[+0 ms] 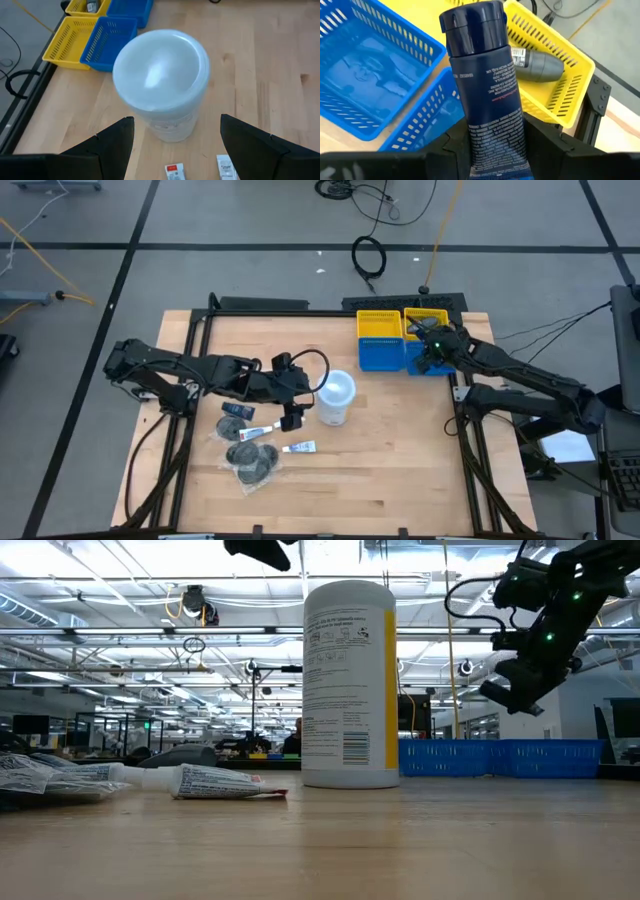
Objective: Pick & Place Travel size toiletries
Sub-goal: Put the blue shave cream into the right blue bin
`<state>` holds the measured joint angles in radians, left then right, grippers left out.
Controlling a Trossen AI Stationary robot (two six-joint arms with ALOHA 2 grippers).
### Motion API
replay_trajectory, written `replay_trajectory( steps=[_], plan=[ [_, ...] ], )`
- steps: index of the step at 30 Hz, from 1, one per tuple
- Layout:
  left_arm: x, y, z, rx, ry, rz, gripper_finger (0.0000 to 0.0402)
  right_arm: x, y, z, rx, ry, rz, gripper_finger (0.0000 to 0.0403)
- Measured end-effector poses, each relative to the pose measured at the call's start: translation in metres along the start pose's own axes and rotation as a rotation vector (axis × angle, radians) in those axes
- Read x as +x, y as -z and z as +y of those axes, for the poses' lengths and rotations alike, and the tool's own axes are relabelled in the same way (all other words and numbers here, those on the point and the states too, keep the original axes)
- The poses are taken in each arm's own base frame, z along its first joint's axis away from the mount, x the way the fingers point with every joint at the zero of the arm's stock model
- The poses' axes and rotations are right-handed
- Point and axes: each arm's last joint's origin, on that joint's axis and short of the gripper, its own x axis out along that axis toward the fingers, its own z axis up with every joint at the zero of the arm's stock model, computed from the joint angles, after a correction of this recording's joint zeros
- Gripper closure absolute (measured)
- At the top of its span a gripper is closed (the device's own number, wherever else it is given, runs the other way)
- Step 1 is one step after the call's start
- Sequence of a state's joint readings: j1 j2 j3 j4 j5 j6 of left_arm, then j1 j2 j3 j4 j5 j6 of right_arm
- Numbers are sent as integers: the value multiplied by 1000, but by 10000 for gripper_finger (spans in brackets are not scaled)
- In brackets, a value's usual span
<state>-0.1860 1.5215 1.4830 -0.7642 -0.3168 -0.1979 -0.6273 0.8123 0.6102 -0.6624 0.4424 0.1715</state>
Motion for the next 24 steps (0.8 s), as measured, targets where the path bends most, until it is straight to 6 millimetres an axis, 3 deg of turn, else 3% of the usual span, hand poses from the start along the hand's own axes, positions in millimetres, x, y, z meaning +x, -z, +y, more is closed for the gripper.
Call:
replay_trajectory(
  steps=[18,24],
  plan=[
    [0,0,0,-2,-1,4,117,27,1,8,-55,38,155,260],
    [0,0,0,-1,-1,4,117,27,2,9,-58,38,160,233]
  ],
)
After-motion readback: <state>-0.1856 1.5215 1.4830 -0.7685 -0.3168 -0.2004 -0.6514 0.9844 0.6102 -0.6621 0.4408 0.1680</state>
